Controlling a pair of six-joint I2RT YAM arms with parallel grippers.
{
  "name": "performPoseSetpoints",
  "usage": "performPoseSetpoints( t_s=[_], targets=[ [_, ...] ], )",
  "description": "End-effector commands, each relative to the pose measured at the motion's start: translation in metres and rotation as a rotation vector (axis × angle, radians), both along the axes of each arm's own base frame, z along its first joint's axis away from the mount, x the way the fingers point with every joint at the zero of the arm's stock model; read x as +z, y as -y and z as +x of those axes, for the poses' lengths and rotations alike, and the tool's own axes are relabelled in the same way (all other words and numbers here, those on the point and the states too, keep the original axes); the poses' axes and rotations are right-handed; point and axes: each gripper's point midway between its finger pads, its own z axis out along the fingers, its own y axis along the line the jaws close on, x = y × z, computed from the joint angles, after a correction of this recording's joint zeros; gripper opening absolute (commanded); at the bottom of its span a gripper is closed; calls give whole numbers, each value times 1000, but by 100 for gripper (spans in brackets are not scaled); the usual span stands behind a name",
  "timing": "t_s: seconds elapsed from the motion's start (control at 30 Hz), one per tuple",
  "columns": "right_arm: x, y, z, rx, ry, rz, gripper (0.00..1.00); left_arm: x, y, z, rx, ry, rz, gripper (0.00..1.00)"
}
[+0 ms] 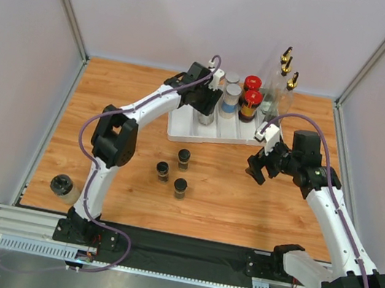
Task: Organize the condiment bottles
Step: Place the bottle in the storage box.
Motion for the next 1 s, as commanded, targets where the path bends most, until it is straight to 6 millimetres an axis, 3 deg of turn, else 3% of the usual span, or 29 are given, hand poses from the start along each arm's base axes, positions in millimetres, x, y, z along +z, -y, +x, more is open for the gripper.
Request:
performPoseSetpoints(
  t_s=[0.0,0.5,0.53,0.67,0.77,0.97],
  targets=[
    [0,2,3,-1,16,-13,88,40,5,31,52,130,-80,11],
    [-2,4,3,-4,16,-22,88,27,-1,57,109,131,-94,16],
    [-2,4,3,-3,18,-24,88,26,-1,57,112,131,-92,20],
    [-2,5,4,-5,19,-28,88,29,-2,54,111,126,-94,62],
    [-2,4,3,-4,20,-26,88,30,-3,50,107,121,-99,76],
    [-1,5,4,-5,25,-26,88,43,-2,43,87,124,-114,87]
  ],
)
